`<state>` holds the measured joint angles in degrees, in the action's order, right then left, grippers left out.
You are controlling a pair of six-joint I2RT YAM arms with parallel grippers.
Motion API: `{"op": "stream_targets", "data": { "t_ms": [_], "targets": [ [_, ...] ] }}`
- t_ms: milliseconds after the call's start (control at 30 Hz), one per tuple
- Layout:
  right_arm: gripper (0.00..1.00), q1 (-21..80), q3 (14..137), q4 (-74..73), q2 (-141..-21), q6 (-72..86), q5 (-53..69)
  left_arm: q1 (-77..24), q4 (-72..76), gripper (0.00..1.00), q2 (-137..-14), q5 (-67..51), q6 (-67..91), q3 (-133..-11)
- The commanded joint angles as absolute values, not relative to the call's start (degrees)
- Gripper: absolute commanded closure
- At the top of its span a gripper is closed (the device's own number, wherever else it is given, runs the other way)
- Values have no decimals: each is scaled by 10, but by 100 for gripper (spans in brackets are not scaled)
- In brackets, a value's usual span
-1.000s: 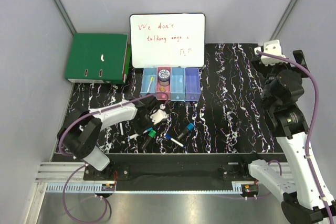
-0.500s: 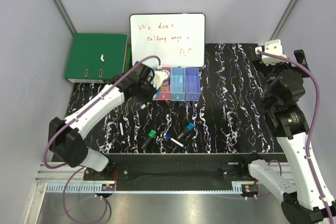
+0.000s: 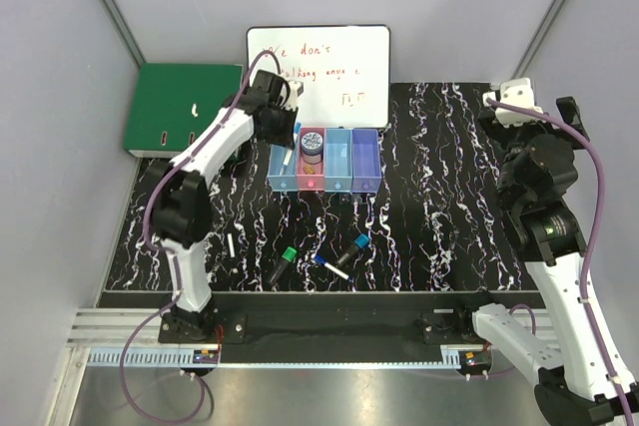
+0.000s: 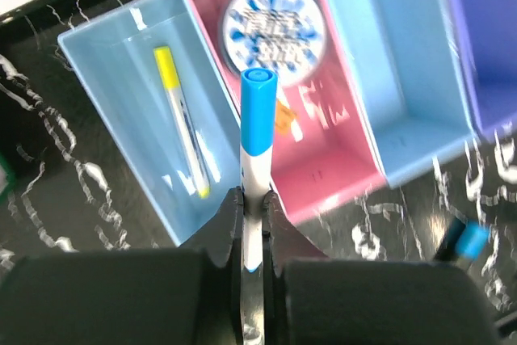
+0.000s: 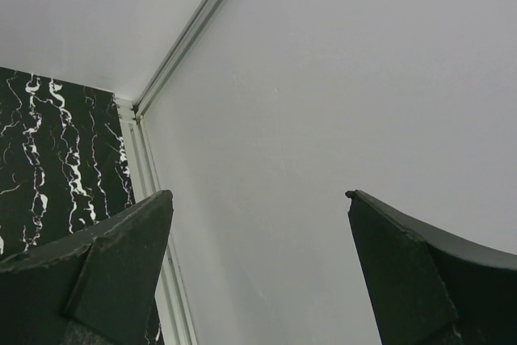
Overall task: Sort the stationery into containers
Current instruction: Place the pen in the storage box.
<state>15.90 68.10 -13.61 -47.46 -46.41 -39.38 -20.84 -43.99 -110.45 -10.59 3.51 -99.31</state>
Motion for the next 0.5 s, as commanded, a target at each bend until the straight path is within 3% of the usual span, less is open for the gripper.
{"op": "stream_targets", "data": {
  "t_ms": [0,467],
  "targets": [
    [3,154,677,-120,-462,-474,-390,-194,-429,100,-1163,-110,93,-1067],
    [3,152,656,-120,-461,-465,-386,-186,-424,100,-1208,-60,79,-1044]
  ]
}}
